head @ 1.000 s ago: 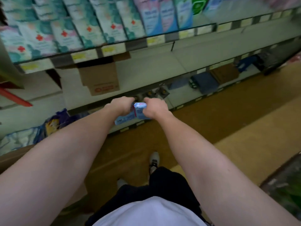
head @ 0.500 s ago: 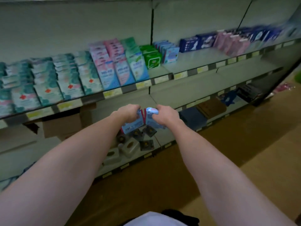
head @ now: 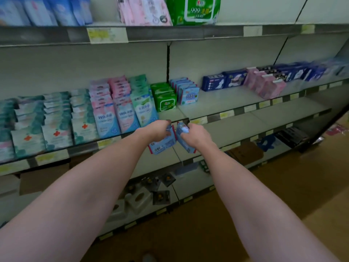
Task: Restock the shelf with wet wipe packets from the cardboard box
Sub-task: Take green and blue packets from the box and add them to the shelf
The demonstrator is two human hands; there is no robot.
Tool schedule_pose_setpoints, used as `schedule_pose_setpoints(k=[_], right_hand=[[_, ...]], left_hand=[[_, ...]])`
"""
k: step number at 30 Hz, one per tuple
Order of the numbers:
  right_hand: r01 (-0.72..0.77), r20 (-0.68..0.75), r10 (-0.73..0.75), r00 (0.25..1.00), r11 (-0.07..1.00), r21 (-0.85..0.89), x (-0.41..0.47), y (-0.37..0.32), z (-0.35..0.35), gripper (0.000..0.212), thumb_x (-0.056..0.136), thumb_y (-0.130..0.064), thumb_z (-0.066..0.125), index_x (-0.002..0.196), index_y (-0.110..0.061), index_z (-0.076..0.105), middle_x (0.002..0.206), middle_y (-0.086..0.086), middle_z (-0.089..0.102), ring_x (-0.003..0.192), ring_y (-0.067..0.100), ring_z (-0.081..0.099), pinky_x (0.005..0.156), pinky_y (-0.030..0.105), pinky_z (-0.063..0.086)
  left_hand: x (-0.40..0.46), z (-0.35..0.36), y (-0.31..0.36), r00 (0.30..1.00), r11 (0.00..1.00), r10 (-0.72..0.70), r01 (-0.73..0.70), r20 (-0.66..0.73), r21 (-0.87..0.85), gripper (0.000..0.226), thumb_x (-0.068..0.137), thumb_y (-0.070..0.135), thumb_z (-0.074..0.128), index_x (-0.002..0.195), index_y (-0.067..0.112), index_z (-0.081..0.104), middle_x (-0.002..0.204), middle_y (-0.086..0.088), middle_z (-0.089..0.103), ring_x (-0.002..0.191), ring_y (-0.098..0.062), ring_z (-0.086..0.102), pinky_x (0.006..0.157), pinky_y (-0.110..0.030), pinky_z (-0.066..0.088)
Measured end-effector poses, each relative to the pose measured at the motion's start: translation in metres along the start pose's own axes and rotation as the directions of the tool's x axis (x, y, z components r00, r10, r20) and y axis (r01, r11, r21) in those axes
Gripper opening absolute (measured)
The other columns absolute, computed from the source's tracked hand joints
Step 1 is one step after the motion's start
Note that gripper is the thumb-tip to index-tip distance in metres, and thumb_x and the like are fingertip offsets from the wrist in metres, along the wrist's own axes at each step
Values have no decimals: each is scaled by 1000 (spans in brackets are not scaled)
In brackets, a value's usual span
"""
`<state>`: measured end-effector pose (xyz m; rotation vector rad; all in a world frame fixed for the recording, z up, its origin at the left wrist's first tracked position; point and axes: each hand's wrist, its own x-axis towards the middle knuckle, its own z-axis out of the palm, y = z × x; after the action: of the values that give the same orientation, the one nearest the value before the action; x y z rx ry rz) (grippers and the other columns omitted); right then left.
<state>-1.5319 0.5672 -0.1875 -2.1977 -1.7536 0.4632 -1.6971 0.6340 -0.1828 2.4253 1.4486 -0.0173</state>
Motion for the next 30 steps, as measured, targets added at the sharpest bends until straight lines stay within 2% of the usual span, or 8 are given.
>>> schedule_pose_setpoints(k=[3, 7, 14, 18, 21, 23, 26, 30], right_hand=[[-28, -26, 29, 999, 998, 55, 30, 0, -14, 34, 89, -34, 56, 112, -11, 56, 115, 15, 62, 103, 35, 60, 78, 36, 49], [-97, -76, 105, 992, 990, 103, 69, 7, -34, 23, 86, -25, 58, 103, -9, 54, 109, 16, 63, 92, 34, 61, 73, 36, 52], [-95, -108, 108, 988, 988, 120, 135, 23, -50, 38, 93, -36, 56, 118, -8, 51, 116, 18, 61, 98, 36, 62, 69, 32, 43], [-111, -80, 123, 989, 984, 140, 171, 38, -61, 47, 96, -32, 54, 133, -6, 42, 126, 18, 58, 110, 36, 60, 78, 34, 47], [-35, -44, 43, 998, 985, 169, 192, 51, -66, 61, 94, -17, 55, 147, -14, 26, 113, 16, 60, 106, 36, 62, 79, 35, 50], [51, -33, -47, 998, 991, 126, 206, 60, -67, 55, 92, -10, 51, 142, -21, 33, 100, 12, 60, 97, 35, 65, 76, 36, 52], [107, 47, -112, 993, 990, 87, 231, 68, -68, 42, 92, -13, 48, 133, -17, 47, 111, 14, 63, 97, 34, 65, 82, 44, 58], [139, 195, -161, 967, 983, 120, 258, 73, -75, 22, 96, -13, 48, 117, -12, 52, 114, 12, 63, 79, 24, 67, 52, 25, 57]], left_hand=[[38, -19, 1, 1000, 999, 30, -30, -8, -14, 36, 101, 27, 52, 133, 15, 44, 123, -15, 55, 98, -28, 54, 78, -35, 45], [86, -40, 8, 997, 996, 48, -52, -57, -75, 50, 101, 30, 52, 147, 21, 37, 148, -9, 44, 124, -29, 51, 95, -35, 45], [148, -55, 21, 977, 985, 160, -167, -140, -43, 31, 99, 30, 54, 123, 10, 52, 123, -15, 59, 92, -25, 53, 74, -31, 37], [179, -58, 28, 979, 983, 178, -181, -96, -25, 36, 99, 29, 55, 130, 11, 51, 128, -15, 58, 100, -25, 56, 77, -31, 42], [200, -52, 32, 984, 988, 154, -156, -93, -16, 32, 98, 27, 55, 126, 12, 52, 120, -14, 59, 88, -20, 51, 68, -29, 36], [209, -45, 35, 990, 993, 110, -112, -85, -27, 36, 98, 27, 56, 130, 14, 49, 123, -14, 58, 91, -21, 52, 71, -29, 38], [219, -34, 37, 996, 996, 51, -56, -75, -67, 50, 97, 27, 57, 143, 15, 41, 137, -16, 52, 110, -27, 56, 87, -33, 46], [221, -27, 43, 997, 995, -40, 34, -62, -98, 57, 96, 32, 58, 147, 18, 37, 142, -12, 50, 120, -28, 55, 99, -41, 47]])
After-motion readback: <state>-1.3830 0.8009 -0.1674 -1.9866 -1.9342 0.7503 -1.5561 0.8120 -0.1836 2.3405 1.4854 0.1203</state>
